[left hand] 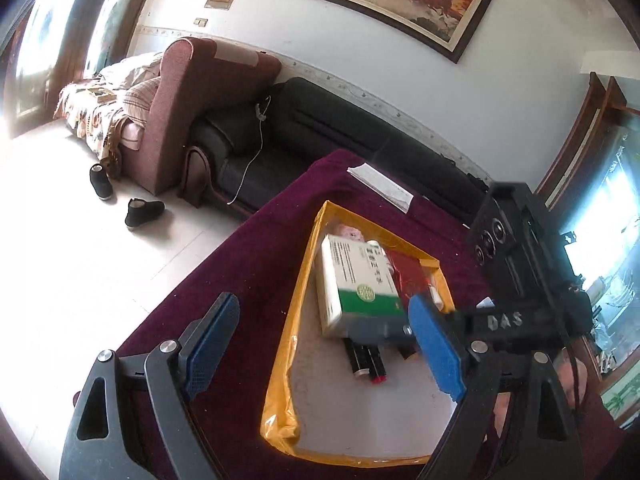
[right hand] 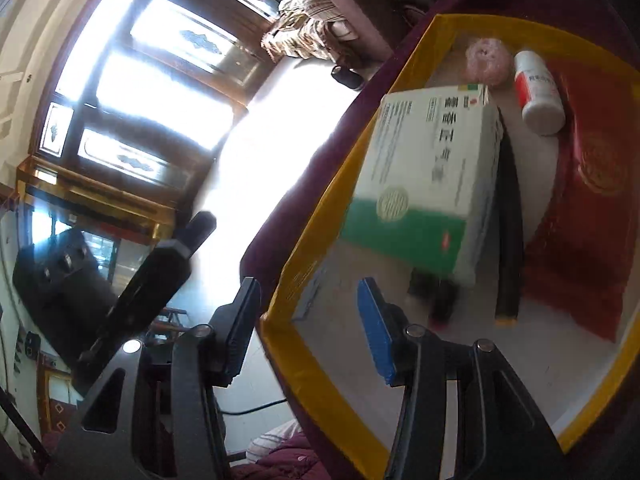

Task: Organize objects
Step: 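Move both open tools back over the clutter, then grasp black marker with right tool while left tool grasps teal-capped black marker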

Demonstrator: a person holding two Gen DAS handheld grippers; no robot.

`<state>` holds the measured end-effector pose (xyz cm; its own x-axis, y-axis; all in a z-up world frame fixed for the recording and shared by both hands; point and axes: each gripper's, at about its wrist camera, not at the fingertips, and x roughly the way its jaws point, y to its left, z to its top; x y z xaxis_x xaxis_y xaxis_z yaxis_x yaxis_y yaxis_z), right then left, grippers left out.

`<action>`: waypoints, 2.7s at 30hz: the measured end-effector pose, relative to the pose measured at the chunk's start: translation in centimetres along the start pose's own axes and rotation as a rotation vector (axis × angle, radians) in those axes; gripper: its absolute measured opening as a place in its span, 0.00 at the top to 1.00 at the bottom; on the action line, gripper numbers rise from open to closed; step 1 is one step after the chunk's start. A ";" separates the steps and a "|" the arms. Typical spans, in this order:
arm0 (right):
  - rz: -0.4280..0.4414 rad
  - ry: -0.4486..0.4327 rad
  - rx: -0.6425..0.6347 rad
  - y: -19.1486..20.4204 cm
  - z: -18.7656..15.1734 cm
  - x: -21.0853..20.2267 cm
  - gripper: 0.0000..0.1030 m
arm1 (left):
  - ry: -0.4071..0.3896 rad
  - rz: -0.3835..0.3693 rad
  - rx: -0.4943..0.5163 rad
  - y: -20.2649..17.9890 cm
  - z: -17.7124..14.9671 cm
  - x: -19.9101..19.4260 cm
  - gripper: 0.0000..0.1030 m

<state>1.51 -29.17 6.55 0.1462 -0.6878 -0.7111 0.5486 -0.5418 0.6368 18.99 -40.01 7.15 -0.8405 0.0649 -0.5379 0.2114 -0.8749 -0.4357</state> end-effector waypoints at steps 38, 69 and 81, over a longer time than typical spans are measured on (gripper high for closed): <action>-0.438 -0.673 0.457 -16.0 -22.6 -28.6 0.46 | 0.332 -0.210 0.436 -26.4 -7.1 5.7 0.19; -0.497 -0.581 0.367 -20.2 -21.8 -21.7 0.87 | 0.511 -0.033 0.919 -37.0 -9.0 26.5 0.20; -0.436 -0.585 0.390 -20.9 -21.4 -21.6 0.87 | 0.573 -0.082 0.784 -36.4 -10.3 25.9 0.89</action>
<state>4.50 7.34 2.19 -0.5245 -0.4592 -0.7170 0.1160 -0.8728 0.4742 -5.32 -1.52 1.70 -0.4242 0.1822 -0.8870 -0.4035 -0.9150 0.0050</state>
